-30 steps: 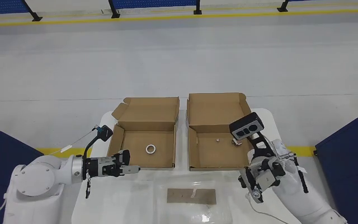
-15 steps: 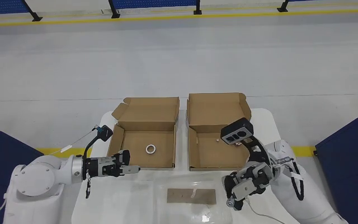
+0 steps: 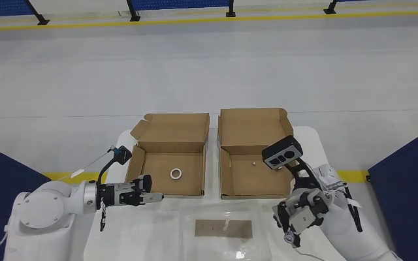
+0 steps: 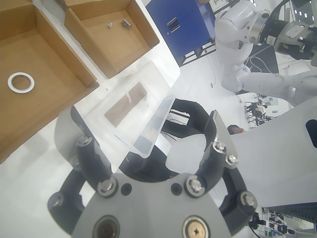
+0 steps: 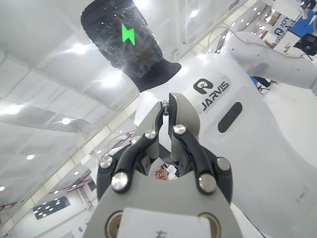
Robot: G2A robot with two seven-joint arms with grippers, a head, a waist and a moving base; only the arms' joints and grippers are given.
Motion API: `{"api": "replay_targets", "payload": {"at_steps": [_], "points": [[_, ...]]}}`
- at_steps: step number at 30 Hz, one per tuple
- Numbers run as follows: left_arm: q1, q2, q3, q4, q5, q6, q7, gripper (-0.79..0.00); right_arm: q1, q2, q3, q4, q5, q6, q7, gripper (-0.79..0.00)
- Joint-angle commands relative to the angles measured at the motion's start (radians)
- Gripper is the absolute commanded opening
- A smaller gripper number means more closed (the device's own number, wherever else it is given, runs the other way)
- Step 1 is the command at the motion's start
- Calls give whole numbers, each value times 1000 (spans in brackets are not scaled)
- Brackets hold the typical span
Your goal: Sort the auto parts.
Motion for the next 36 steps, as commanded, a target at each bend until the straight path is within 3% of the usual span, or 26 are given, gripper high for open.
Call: {"api": "replay_targets", "payload": {"at_steps": [1,14,29,36], "points": [[0,0,0,0,0,0,0,0,0,-4,-1,2,27,10,-5,-785],[0,0,0,0,0,0,0,0,7,-16,-4,6,70,47,-30,-785],[0,0,0,0,0,0,0,0,-26,-35,10,-15,80,87,-198,-785],[0,0,0,0,0,0,0,0,-36,-44,22,-17,95,95,-200,-785]]}}
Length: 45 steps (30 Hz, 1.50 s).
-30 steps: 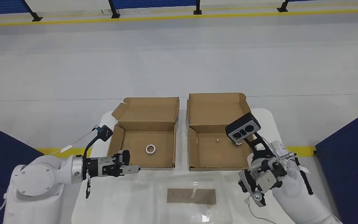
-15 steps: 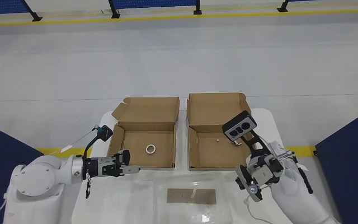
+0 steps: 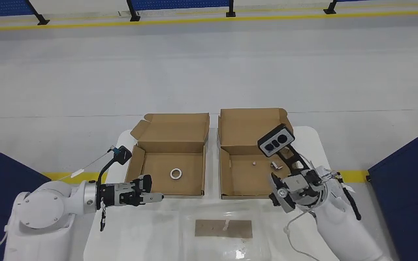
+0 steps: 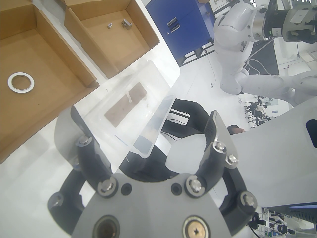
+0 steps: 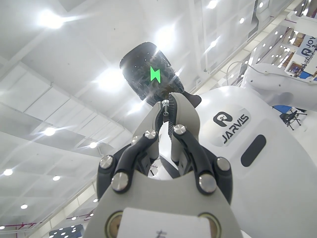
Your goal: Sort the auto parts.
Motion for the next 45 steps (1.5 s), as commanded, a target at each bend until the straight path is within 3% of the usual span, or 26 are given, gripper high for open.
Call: {"api": "replay_targets", "payload": {"at_steps": [1,13,24,37,45], "points": [[0,0,0,0,0,0,0,0,-4,-3,1,0,22,2,12,-785],[0,0,0,0,0,0,0,0,-16,-20,17,9,56,22,30,-785],[0,0,0,0,0,0,0,0,-21,-24,51,-11,-75,27,-9,-785],[0,0,0,0,0,0,0,0,-29,-40,56,-17,17,33,27,-785],[0,0,0,0,0,0,0,0,-29,-39,72,-27,-28,32,-11,-785]]}}
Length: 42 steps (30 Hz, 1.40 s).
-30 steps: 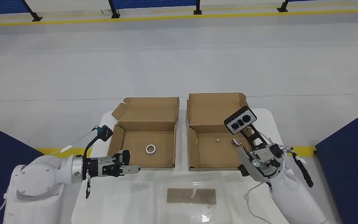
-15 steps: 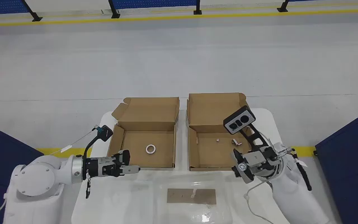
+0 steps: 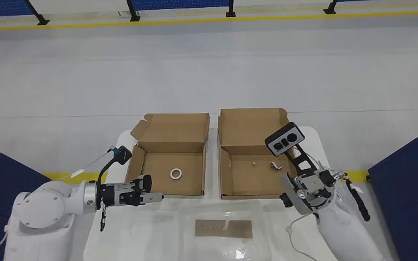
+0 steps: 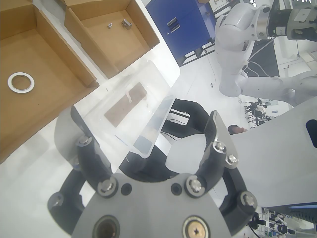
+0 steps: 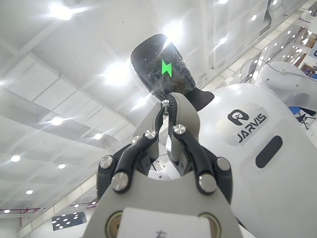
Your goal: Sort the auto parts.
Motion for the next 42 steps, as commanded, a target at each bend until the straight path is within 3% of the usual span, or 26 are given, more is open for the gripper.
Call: {"api": "replay_targets", "payload": {"at_steps": [1,11,17,25,42], "points": [[0,0,0,0,0,0,0,0,-3,3,23,-7,-58,9,-36,-785],[0,0,0,0,0,0,0,0,-68,47,239,14,-494,96,-92,-785],[0,0,0,0,0,0,0,0,-121,66,325,15,-693,62,-82,-785],[0,0,0,0,0,0,0,0,-121,66,326,14,-699,61,-89,-785],[0,0,0,0,0,0,0,0,-34,84,253,75,-1125,212,-334,-785]]}}
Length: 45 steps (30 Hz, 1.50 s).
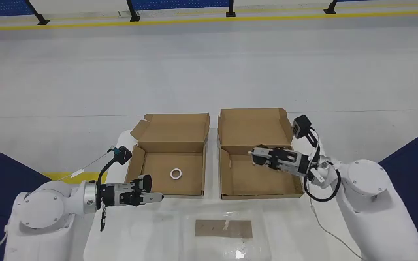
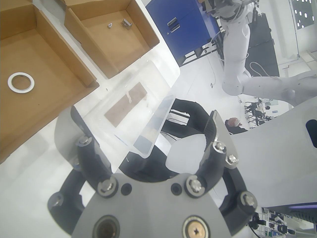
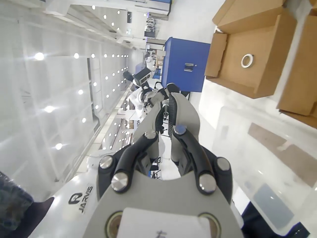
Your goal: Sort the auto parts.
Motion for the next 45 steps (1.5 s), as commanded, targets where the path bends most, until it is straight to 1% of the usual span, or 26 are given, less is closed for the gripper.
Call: {"api": "replay_targets", "payload": {"at_steps": [1,12,14,18,23,32,35,45], "points": [[0,0,0,0,0,0,0,0,4,0,-2,3,-8,1,-2,-785],[0,0,0,0,0,0,0,0,4,0,-2,3,-8,1,-2,-785],[0,0,0,0,0,0,0,0,3,0,-10,1,-24,-2,-32,-785],[0,0,0,0,0,0,0,0,59,3,-28,28,-107,48,-63,-785],[0,0,0,0,0,0,0,0,164,4,-85,107,-205,133,-78,-785],[0,0,0,0,0,0,0,0,350,-7,-268,299,-397,225,-56,-785],[0,0,0,0,0,0,0,0,395,-17,-326,364,-422,233,-54,-785],[0,0,0,0,0,0,0,0,405,-19,-335,374,-425,232,-54,-785]]}}
